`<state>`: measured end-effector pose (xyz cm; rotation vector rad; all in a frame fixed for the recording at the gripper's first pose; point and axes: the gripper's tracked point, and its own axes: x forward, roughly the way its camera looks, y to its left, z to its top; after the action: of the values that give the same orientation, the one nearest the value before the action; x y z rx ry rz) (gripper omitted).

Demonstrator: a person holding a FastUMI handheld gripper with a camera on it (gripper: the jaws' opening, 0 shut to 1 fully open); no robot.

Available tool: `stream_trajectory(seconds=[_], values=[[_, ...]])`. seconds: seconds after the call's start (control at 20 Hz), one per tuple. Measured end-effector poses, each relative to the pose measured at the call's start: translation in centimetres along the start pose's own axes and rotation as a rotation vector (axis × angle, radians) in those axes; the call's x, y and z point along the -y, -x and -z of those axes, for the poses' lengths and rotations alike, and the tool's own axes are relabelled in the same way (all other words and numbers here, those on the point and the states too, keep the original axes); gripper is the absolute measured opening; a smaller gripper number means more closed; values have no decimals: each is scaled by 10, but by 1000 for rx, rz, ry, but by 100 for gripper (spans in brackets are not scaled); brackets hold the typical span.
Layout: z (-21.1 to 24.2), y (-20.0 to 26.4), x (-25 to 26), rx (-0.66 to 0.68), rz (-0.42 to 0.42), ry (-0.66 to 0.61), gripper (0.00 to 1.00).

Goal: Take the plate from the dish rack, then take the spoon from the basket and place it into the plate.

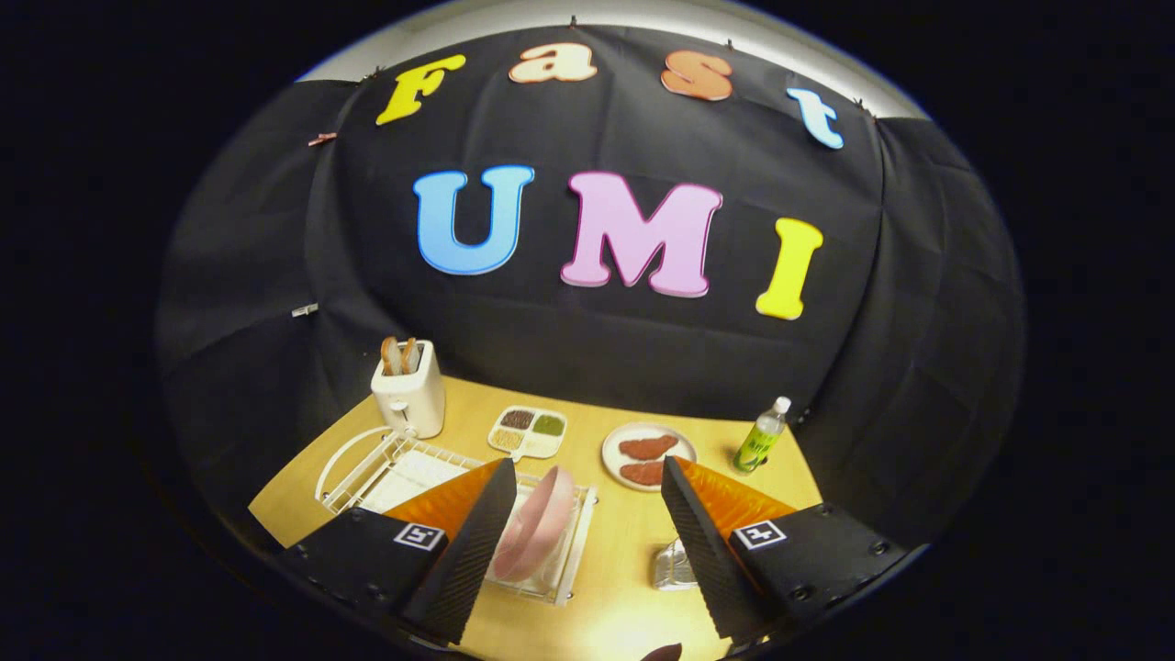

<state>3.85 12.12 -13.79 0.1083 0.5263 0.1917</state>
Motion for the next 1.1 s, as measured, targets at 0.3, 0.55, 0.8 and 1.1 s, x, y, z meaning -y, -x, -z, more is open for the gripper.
stream_trajectory(seconds=[0.3, 0.55, 0.8, 1.1], values=[[69, -60, -23, -280, 14, -96, 98], [116, -101, -27, -427, 62, -121, 98], [148, -123, -24, -522, 117, -131, 58], [145, -128, -7, -565, 210, -100, 29]])
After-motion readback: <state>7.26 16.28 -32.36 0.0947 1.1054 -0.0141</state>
